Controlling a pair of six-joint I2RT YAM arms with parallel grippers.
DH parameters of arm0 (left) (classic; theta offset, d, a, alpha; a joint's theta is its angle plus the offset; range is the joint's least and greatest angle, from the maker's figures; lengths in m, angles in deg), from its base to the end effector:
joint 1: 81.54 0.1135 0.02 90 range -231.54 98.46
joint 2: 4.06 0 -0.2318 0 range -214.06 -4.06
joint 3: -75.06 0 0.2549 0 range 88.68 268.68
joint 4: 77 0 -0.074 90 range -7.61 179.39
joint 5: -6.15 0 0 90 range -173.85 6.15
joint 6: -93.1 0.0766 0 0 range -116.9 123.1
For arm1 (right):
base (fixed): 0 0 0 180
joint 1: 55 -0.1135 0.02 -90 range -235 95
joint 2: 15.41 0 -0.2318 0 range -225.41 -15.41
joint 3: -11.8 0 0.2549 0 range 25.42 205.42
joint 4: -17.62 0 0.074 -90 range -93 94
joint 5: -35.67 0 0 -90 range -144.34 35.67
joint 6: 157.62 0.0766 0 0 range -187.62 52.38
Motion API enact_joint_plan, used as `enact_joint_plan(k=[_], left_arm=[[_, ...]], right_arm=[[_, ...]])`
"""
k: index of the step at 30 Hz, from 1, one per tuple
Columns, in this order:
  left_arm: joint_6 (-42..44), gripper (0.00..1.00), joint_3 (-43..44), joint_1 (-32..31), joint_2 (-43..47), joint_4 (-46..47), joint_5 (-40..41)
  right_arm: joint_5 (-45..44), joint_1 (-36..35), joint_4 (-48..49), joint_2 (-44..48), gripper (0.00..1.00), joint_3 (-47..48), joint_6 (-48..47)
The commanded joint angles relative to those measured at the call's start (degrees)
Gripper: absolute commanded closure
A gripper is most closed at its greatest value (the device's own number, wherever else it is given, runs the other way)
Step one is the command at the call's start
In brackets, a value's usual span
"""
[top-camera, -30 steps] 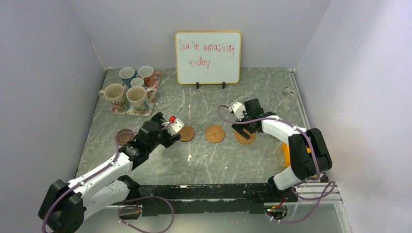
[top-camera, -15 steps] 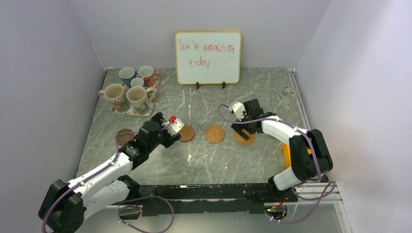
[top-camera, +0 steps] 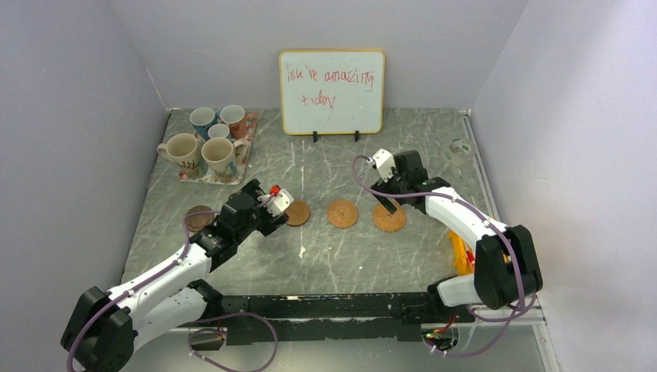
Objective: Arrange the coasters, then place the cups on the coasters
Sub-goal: Move the coaster to the center of the board.
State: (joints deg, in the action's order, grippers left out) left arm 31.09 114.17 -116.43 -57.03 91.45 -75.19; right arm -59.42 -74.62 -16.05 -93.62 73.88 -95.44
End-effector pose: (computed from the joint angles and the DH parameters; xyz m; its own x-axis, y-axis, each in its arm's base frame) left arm 0.2224 -0.1410 0.1732 -0.0978 0.6338 -0.7673 0.5660 0.6696 0.4810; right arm 0.2985 0.0992 0.1548 -0.5054 -0.6737 -0.5392 -0.5839 0.7271 -0.3612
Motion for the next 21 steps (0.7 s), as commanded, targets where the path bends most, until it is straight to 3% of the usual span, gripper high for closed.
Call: enact_joint_plan(k=[1, 21], left_arm=[[-0.2, 0.04, 0.0, 0.3, 0.7, 1.0, -0.1], [-0.1, 0.04, -0.2, 0.3, 0.2, 1.2, 0.1]], right_arm=[[-3.2, -0.5, 0.8, -3.2, 0.01, 0.2, 0.8], [-5.2, -0.3, 4.1, -9.0, 0.00, -3.1, -0.5]])
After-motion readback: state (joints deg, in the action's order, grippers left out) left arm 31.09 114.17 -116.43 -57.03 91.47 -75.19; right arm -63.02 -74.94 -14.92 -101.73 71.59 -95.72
